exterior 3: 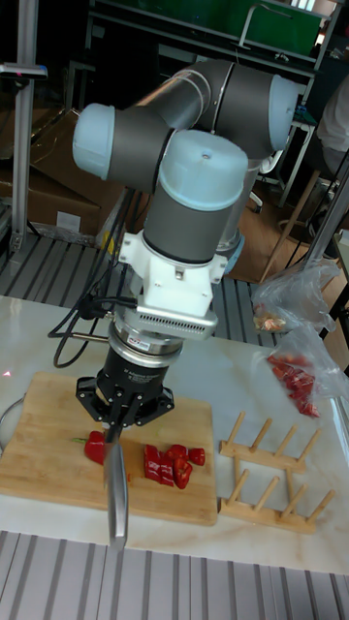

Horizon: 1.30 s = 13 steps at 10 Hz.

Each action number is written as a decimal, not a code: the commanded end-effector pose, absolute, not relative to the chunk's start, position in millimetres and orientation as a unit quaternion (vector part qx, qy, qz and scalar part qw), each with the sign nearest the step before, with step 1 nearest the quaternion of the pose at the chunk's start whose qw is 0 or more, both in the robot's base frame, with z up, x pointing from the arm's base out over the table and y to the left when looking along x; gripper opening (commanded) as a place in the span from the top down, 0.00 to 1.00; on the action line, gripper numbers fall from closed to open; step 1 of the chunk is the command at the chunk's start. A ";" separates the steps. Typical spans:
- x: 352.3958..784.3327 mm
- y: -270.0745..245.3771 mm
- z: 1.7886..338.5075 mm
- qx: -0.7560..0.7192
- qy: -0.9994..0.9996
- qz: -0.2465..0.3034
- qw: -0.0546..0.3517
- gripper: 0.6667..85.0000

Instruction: Chop the chili peppers

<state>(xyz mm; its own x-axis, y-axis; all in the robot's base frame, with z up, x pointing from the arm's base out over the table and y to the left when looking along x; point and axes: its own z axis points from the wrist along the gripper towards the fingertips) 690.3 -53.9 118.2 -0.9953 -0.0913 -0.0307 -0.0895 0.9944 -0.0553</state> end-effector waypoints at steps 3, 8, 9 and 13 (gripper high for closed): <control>683.3 -53.7 104.7 -0.041 0.999 -0.026 -0.009 0.99; 680.2 -56.1 102.3 -0.041 0.999 -0.028 -0.012 0.99; 680.5 -55.3 101.6 -0.040 0.999 -0.027 -0.012 0.99; 680.5 -52.5 97.9 -0.031 0.999 -0.026 -0.015 0.99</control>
<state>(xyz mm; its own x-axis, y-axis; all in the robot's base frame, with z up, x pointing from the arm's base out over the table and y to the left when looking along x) 680.2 -56.5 99.6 -0.9966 -0.0759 0.0315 -0.0778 0.9949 -0.0647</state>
